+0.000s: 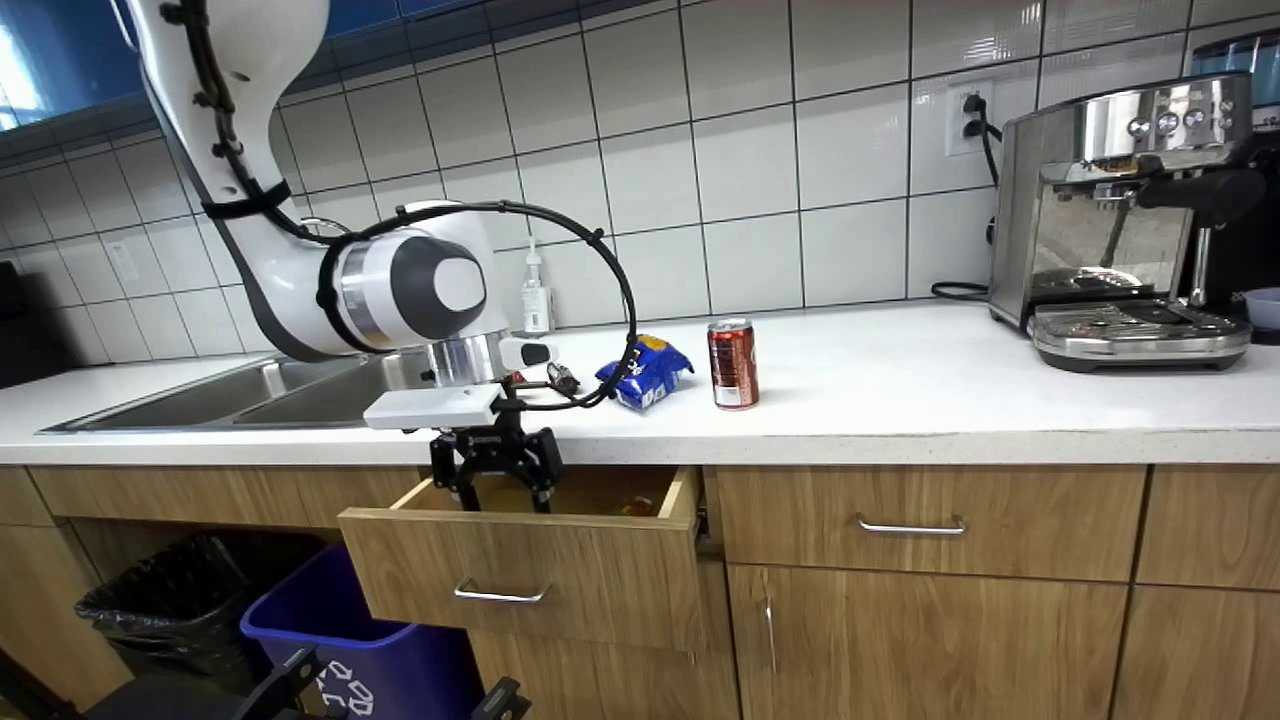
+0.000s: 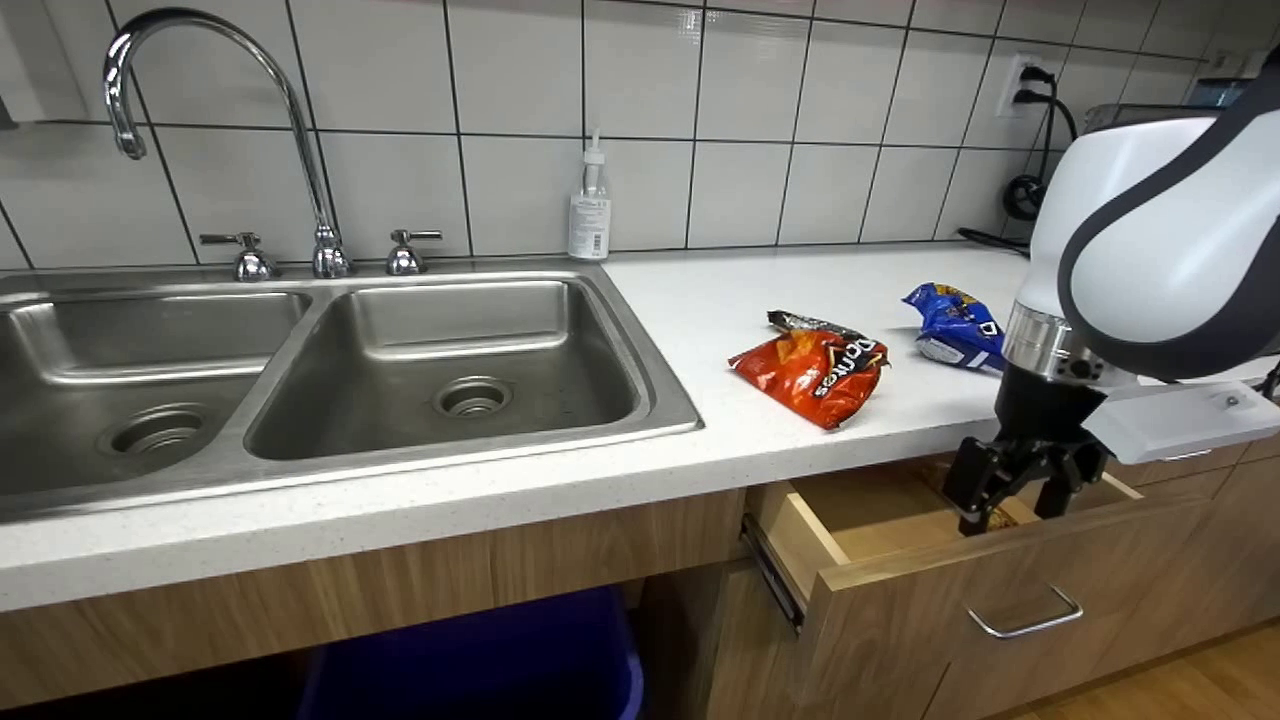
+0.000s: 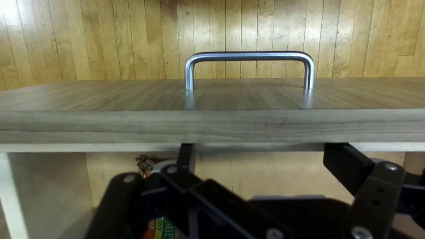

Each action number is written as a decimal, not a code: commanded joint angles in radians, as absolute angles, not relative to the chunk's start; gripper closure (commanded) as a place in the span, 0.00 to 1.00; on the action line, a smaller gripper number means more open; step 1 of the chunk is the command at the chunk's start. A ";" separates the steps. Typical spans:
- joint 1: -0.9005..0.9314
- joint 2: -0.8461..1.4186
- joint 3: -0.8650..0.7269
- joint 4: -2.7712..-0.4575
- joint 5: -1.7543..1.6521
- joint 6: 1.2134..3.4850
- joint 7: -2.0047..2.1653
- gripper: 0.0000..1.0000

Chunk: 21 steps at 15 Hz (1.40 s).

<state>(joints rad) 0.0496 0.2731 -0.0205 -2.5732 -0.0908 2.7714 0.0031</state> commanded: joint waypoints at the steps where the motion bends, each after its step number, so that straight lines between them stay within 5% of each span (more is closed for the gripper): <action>1: 0.052 0.212 -0.009 -2.647 -0.094 2.729 0.002 0.00; 21: 0.047 0.132 0.020 -2.773 -0.063 2.659 -0.017 0.00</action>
<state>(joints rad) 0.0497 0.1680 -0.0067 -2.7375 -0.0880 2.6997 0.0017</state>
